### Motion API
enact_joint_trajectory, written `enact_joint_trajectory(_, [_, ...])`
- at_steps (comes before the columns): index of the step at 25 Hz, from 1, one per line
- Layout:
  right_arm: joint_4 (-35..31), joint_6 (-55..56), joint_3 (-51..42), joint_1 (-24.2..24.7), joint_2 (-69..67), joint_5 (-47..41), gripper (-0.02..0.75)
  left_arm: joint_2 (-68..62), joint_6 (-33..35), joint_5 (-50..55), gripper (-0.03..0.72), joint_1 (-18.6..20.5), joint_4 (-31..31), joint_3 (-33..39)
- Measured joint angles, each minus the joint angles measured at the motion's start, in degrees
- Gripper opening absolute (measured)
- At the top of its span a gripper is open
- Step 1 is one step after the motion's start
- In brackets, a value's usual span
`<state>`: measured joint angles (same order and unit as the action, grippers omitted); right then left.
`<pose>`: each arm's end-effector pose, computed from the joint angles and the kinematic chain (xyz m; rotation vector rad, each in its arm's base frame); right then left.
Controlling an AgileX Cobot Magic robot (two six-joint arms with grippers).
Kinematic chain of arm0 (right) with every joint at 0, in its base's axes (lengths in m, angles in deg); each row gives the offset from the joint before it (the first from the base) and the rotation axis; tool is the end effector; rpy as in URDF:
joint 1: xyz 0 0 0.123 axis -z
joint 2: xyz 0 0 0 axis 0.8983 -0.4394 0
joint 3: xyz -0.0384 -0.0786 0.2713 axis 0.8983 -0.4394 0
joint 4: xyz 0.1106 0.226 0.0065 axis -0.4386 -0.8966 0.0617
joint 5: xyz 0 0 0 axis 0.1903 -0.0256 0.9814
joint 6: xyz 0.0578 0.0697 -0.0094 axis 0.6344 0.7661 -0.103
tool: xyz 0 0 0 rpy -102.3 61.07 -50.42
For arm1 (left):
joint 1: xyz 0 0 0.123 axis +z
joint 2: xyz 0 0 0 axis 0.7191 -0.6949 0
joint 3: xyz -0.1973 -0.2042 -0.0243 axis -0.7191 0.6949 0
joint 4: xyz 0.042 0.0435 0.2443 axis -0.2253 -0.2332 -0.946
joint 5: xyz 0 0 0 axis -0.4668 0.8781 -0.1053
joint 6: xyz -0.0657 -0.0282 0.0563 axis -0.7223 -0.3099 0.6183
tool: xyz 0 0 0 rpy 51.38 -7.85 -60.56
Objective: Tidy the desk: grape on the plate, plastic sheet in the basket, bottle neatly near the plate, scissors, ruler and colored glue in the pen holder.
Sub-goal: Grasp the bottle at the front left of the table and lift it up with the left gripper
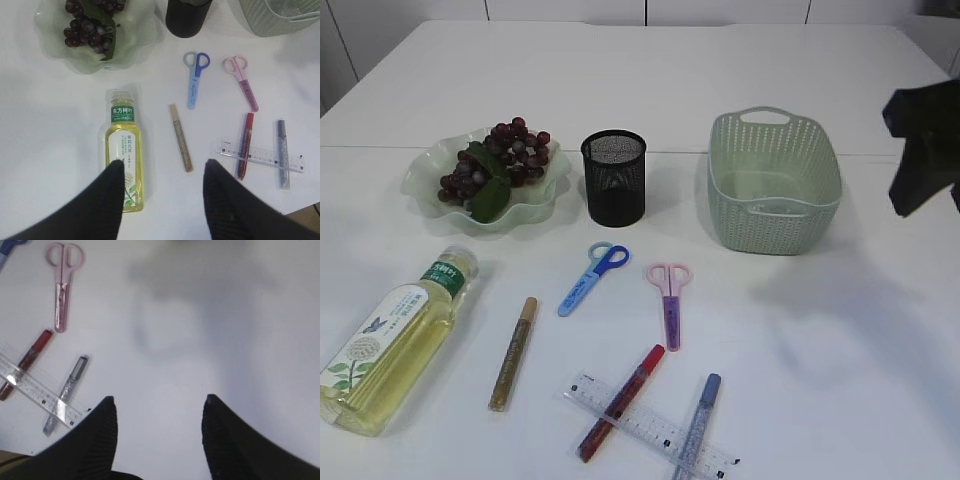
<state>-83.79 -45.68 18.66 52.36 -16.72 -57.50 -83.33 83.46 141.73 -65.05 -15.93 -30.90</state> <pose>0.2655 0.0609 0.3363 -0.1053 2.8502 0.1731 0.2134 -0.0786 0.4301 0.3257 2.4983 -0.2358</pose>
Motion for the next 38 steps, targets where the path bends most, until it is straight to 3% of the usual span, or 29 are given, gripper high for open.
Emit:
enact_joint_trajectory(5, [0.0,0.0,-6.76,0.0,7.13,0.0,0.435,-1.13,-0.26,0.0,0.475,0.0,0.01,1.32])
enact_joint_trajectory(10, [0.0,0.0,-9.03,0.0,10.88,0.0,0.435,-4.53,-1.84,0.0,0.517,0.0,-0.4,6.88])
enact_joint_trajectory(16, [-0.1,-0.09,-9.16,0.0,12.33,0.0,0.435,-12.58,-4.61,-0.77,0.586,0.0,-5.21,9.1])
enact_joint_trajectory(29, [-2.04,-0.9,-9.45,0.0,14.91,-0.04,0.436,-28.56,-5.52,-2.85,0.594,0.18,-10.21,9.1])
enact_joint_trajectory(38, [-2.15,-1.12,-9.45,0.0,15.9,-0.04,0.437,-33.59,-1.31,-5.71,0.585,4.19,-8.05,9.1])
